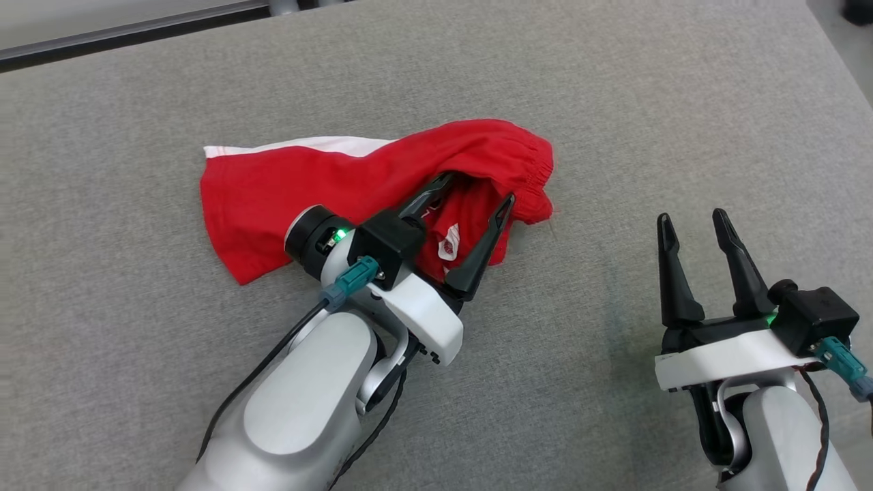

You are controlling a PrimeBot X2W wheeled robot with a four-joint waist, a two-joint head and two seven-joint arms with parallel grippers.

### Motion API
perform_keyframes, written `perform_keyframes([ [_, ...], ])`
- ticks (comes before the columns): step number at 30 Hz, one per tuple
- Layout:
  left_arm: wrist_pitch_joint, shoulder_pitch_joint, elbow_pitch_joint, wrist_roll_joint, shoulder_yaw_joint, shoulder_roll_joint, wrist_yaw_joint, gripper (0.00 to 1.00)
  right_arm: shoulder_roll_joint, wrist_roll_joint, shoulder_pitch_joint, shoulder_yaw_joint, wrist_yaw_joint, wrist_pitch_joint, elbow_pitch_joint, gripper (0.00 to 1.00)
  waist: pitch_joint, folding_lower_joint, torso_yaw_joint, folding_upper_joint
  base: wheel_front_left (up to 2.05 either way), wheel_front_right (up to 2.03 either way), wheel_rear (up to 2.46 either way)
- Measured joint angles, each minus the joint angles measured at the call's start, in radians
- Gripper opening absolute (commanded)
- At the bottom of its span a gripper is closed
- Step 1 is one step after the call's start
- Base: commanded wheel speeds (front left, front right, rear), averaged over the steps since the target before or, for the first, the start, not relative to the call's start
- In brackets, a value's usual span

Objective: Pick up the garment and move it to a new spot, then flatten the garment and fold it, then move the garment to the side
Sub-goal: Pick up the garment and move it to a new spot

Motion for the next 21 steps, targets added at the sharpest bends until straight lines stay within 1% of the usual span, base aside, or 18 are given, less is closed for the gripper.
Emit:
perform_keyframes([
  [3,-0.025,0.006,0.001,-0.002,-0.004,0.004,-0.003,1.00,-0.006,-0.006,-0.001,-0.002,0.000,-0.002,0.002,1.00,-0.011,0.0000,0.033,0.0000,0.00,0.00,0.00],
  [5,-0.049,0.022,-0.003,-0.002,0.008,0.013,0.003,1.00,-0.012,-0.014,-0.001,-0.007,0.000,0.002,0.002,1.00,-0.022,0.0000,0.056,0.0000,0.00,0.00,0.00],
  [9,-0.078,0.071,-0.022,-0.021,0.063,0.040,0.041,1.00,-0.025,-0.020,0.002,-0.013,0.000,0.016,-0.007,1.00,-0.051,0.0000,0.105,0.0000,0.00,0.00,0.00],
  [16,-0.095,0.172,-0.077,-0.051,0.224,0.103,0.141,1.00,-0.040,-0.029,0.025,-0.019,0.000,0.050,-0.039,1.00,-0.102,0.0000,0.189,0.0000,0.00,0.00,0.00],
  [21,-0.097,0.256,-0.122,-0.061,0.338,0.143,0.168,1.00,-0.048,-0.034,0.047,-0.022,0.000,0.076,-0.065,1.00,-0.134,0.0000,0.241,0.0000,0.00,0.00,0.00],
])
